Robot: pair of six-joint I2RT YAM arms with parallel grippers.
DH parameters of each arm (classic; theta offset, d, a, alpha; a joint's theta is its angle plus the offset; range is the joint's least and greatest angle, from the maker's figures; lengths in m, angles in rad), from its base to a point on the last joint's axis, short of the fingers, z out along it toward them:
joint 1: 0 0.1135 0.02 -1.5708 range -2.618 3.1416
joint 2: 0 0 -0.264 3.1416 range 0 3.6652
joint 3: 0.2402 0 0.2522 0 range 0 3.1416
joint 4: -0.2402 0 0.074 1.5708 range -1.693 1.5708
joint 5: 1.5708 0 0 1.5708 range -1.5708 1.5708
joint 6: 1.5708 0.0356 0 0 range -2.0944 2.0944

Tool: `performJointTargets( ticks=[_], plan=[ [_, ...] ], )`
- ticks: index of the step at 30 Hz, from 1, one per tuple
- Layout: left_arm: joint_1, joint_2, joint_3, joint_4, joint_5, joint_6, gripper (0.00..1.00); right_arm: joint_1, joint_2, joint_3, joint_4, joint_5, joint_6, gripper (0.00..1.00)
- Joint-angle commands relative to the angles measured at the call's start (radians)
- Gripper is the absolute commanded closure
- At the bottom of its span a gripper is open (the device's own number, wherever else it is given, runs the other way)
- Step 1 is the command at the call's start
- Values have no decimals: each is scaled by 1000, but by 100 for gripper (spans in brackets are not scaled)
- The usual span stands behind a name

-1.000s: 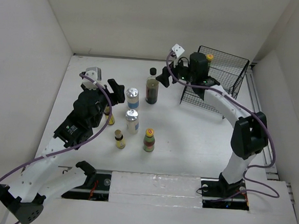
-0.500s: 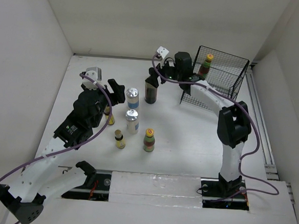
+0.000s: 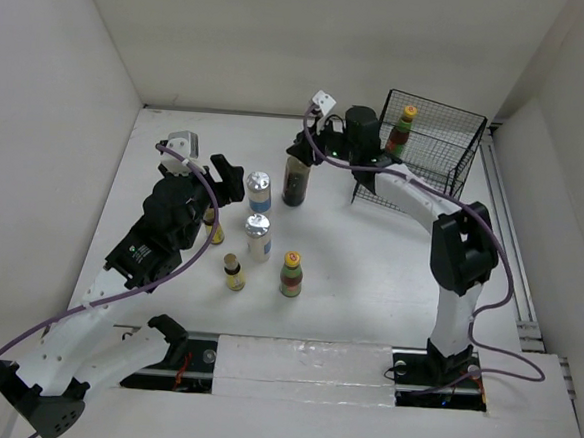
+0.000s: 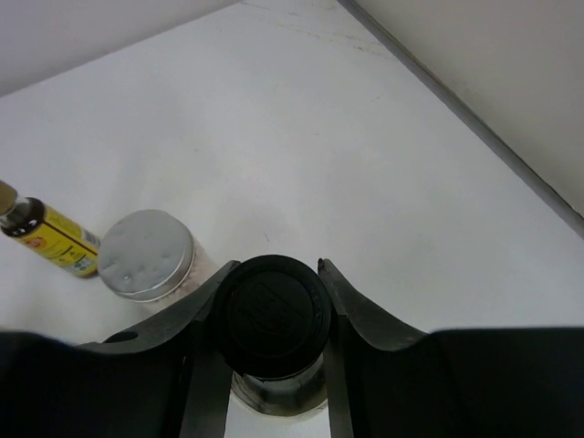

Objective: Organize the condiment bottles

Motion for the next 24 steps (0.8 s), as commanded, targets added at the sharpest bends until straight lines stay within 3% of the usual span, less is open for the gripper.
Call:
performJointTargets(
  ticks=[1,9,13,18,24],
  plan=[
    [5,-12,-9,52,13,-1,30,-37,-167,6,249,-22,104,76],
    [5,-21,-9,52,13,-1,30,-171,-417,28,258,214,190,77],
    [5,-21,-9,52,13,-1,30,-276,-461,72,192,323,220,79],
    [5,-12,-9,52,24,-1,30,-410,-456,123,168,364,240,79],
    [5,-12,-9,52,24,-1,30,-513,-347,328,27,364,240,79]
  ],
)
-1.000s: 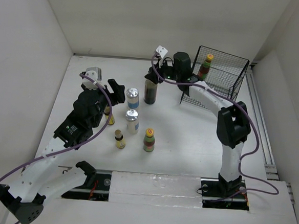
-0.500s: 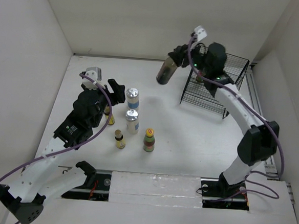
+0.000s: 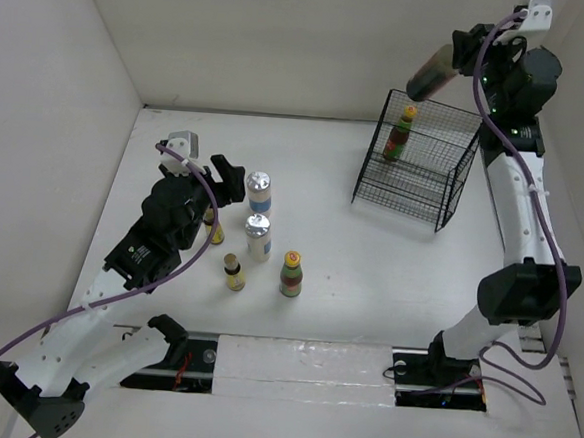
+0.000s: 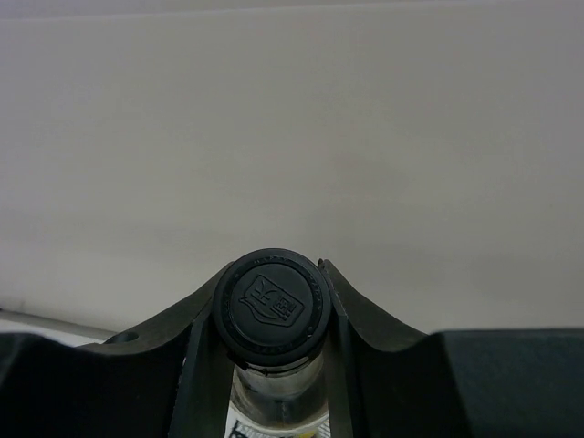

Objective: Organize the condiment bottles

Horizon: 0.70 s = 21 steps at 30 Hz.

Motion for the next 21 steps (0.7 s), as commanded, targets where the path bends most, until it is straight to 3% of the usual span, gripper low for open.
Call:
performJointTargets(
  ticks=[1,6,21],
  plan=[
    [5,-6,-9,46,5,-1,30,-47,23,146,41,13,32,79],
    [5,3,-9,46,-4,-1,30,-81,75,213,2,4,32,79],
    [5,12,-9,46,-4,-1,30,-112,106,146,-16,4,12,80]
  ],
)
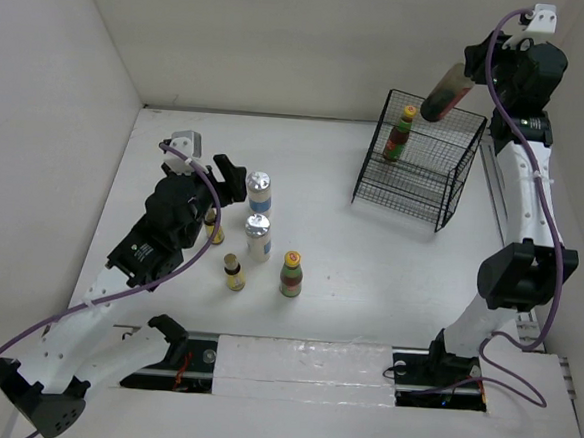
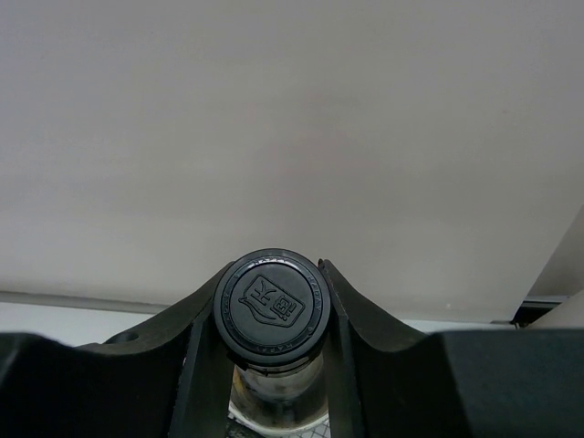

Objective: Organize the condiment bottles

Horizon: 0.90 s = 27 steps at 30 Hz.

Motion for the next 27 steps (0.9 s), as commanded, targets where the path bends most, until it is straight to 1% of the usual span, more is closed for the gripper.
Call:
performJointTargets(
  ticks=[1,10,21,27],
  plan=[
    [5,-5,-9,45,-4,-1,30,0,-24,15,174,3,6,80],
    [5,-5,-9,45,-4,-1,30,0,17,-19,174,24,-22,80],
    [5,5,-9,45,-4,-1,30,49,55,-102,174,101,-97,80],
    [5,5,-9,45,-4,-1,30,58,104,-135,174,101,-97,80]
  ],
)
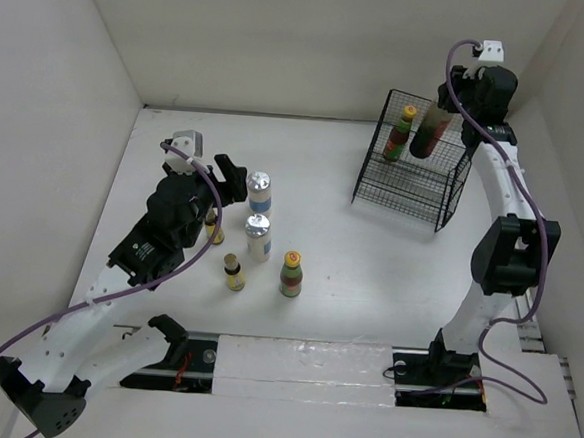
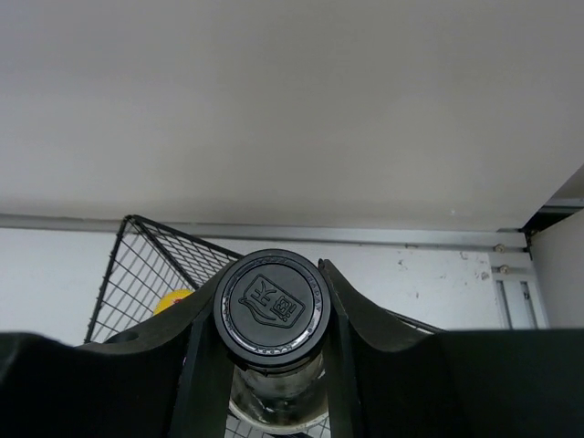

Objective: Organize the condiment bottles

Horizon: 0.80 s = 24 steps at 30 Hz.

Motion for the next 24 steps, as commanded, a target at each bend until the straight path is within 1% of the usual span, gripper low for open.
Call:
performJointTargets(
  ticks=[1,9,11,13,16,18,19,20,23,24],
  plan=[
    [5,-3,-9,45,-4,-1,30,11,-4,11,157,24,-7,80],
    [5,-3,-9,45,7,-1,30,31,28,-30,177,64,-7,80],
    [5,-3,-9,45,7,-1,30,40,38,-49,177,64,-7,77],
    [5,-12,-9,45,7,-1,30,40,38,-58,177,73,-7,77],
    [5,-12,-9,45,7,-1,30,40,38,-70,186,73,-7,74],
    [5,-12,-9,45,7,-1,30,49,38,-81,186,73,2,66],
    [5,-12,-9,45,7,-1,30,49,38,-90,195,83,2,61],
    [5,-12,-9,45,7,-1,30,49,38,-90,195,84,2,50],
    [5,-21,-9,45,16,-1,30,49,27,-90,195,93,11,37],
    [5,-21,-9,45,16,-1,30,49,15,-90,195,105,11,29]
  ],
)
